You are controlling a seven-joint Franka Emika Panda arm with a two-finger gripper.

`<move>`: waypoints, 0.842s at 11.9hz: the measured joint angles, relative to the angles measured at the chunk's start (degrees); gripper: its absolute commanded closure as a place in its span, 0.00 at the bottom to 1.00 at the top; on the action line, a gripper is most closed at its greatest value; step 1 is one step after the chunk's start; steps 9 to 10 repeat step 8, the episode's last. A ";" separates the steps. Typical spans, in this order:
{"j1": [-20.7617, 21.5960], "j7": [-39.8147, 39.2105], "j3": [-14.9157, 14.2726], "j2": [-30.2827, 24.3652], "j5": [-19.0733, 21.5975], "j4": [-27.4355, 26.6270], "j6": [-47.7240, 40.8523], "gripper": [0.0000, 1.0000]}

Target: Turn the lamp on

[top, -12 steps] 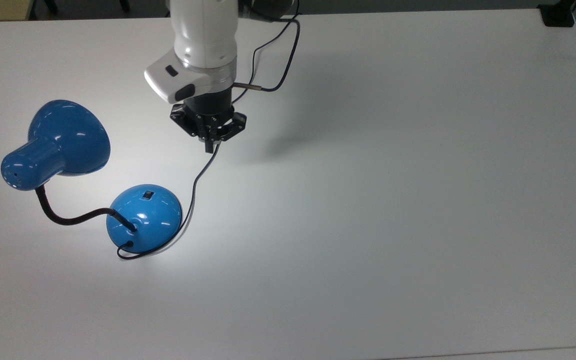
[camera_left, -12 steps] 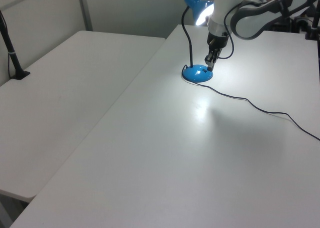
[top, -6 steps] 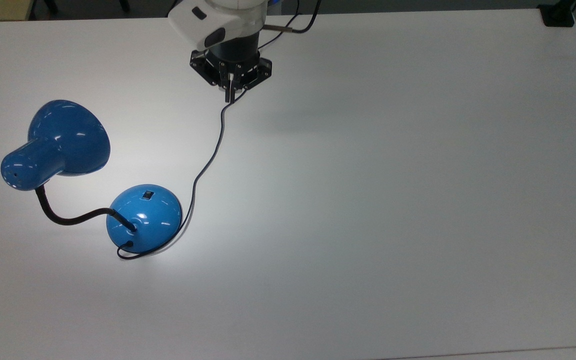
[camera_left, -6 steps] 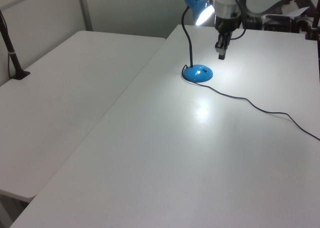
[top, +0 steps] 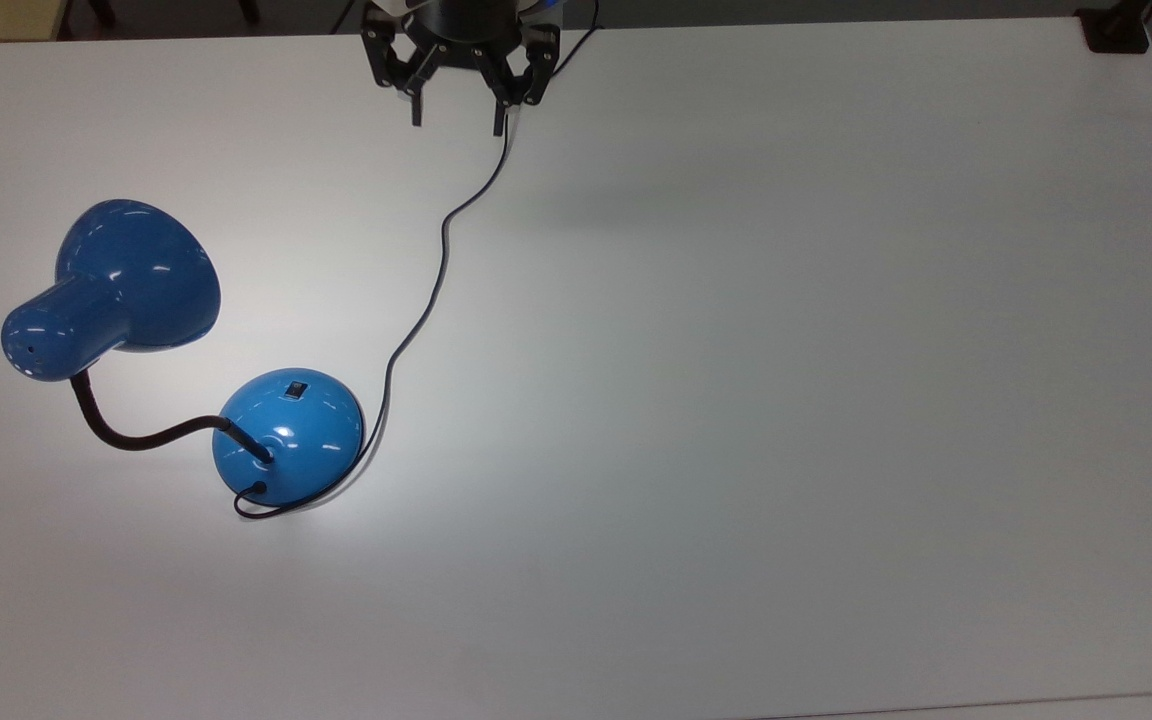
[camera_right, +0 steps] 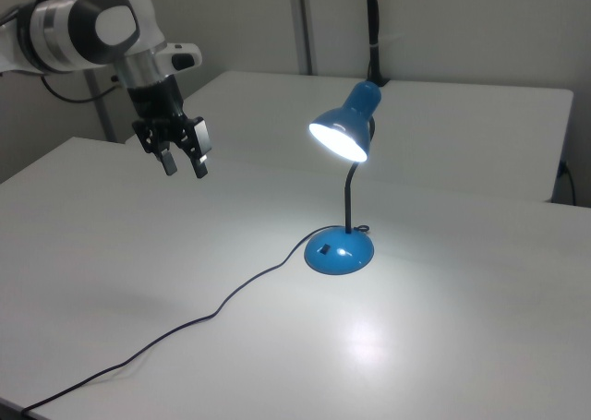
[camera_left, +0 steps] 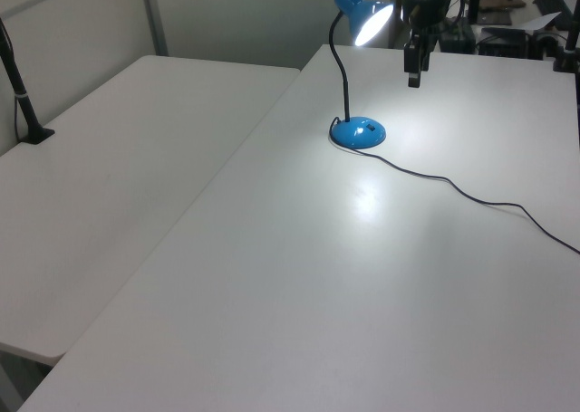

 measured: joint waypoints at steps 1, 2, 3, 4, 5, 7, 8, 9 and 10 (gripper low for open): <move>-0.08 -0.09 -0.11 -0.01 0.00 1.05 -1.68 0.00; -0.09 -0.10 -0.16 -0.01 0.00 1.53 -2.51 0.00; -0.11 -0.10 -0.26 -0.05 0.01 1.94 -3.12 0.00; -0.13 -0.10 -0.36 -0.11 0.12 2.21 -3.26 0.00; -0.16 -0.10 -0.48 -0.25 0.33 2.47 -3.33 0.00; -0.20 -0.10 -0.68 -0.73 0.49 2.71 -3.41 0.00; -0.20 -0.10 -0.68 -0.88 0.50 2.71 -3.43 0.00; -0.20 -0.10 -0.68 -0.88 0.50 2.71 -3.43 0.00; -0.20 -0.10 -0.68 -0.88 0.50 2.71 -3.43 0.00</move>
